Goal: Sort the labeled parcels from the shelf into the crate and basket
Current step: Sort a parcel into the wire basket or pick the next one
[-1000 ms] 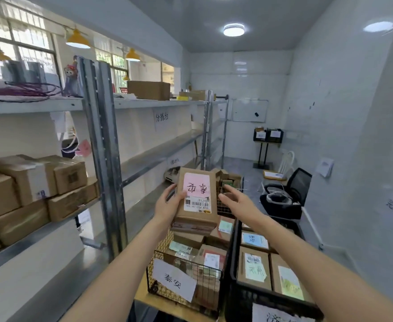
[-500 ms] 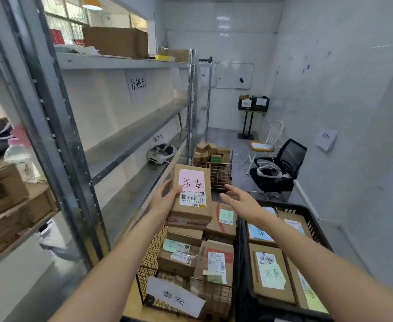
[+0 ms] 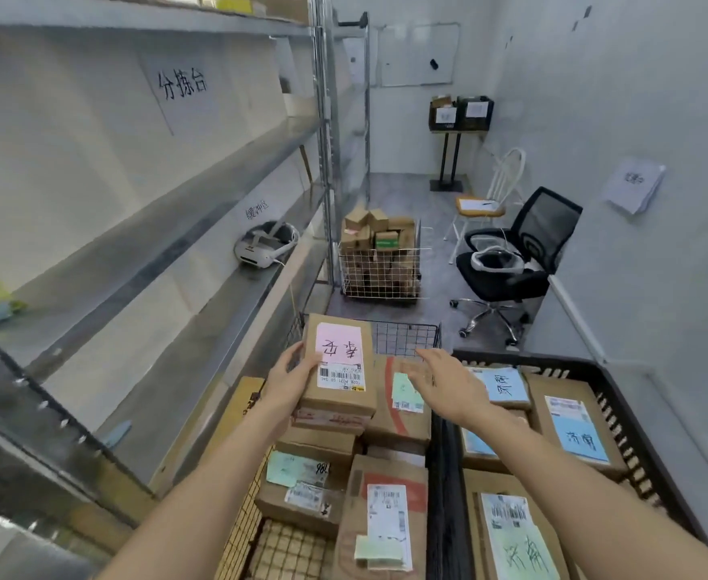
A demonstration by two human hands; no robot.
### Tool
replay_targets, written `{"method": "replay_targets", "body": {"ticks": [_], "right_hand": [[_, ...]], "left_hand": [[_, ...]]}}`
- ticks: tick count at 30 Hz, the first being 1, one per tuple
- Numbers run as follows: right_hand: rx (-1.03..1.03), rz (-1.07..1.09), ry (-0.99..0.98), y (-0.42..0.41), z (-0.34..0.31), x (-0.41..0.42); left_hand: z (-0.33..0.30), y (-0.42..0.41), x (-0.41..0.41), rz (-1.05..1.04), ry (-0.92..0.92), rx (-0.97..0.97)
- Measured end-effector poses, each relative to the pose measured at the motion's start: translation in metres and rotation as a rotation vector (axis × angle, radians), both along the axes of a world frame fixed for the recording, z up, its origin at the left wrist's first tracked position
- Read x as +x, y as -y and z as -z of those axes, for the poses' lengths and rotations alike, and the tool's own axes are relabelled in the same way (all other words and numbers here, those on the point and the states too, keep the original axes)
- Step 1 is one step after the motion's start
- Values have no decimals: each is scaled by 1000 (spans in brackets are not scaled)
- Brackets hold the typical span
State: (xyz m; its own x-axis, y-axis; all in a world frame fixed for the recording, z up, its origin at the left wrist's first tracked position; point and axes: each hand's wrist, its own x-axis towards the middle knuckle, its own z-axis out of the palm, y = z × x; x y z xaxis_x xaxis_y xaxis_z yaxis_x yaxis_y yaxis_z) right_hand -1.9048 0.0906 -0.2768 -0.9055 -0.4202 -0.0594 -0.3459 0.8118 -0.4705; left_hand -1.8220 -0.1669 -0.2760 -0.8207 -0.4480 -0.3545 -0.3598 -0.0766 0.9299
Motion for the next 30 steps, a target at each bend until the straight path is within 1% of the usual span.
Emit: {"method": "replay_targets", "body": {"ticks": [2, 5, 8, 14, 18, 22, 27, 30], "right_hand": [[94, -6, -58, -6, 27, -20], [138, -13, -104, -8, 61, -45], [158, -21, -134, -9, 81, -63], [129, 40, -89, -16, 116, -89], [87, 43, -107, -21, 133, -91], [86, 54, -133, -21, 138, -92], [75, 60, -124, -21, 135, -91], [105, 41, -113, -21, 131, -92]], "left_hand": [[22, -11, -25, 16, 33, 4], [52, -28, -60, 64, 58, 2], [77, -44, -89, 62, 80, 66], [127, -71, -143, 107, 98, 50], [144, -86, -164, 172, 77, 50], [158, -97, -172, 203, 85, 44], [153, -96, -177, 266, 80, 18], [153, -92, -175, 296, 99, 7]]}}
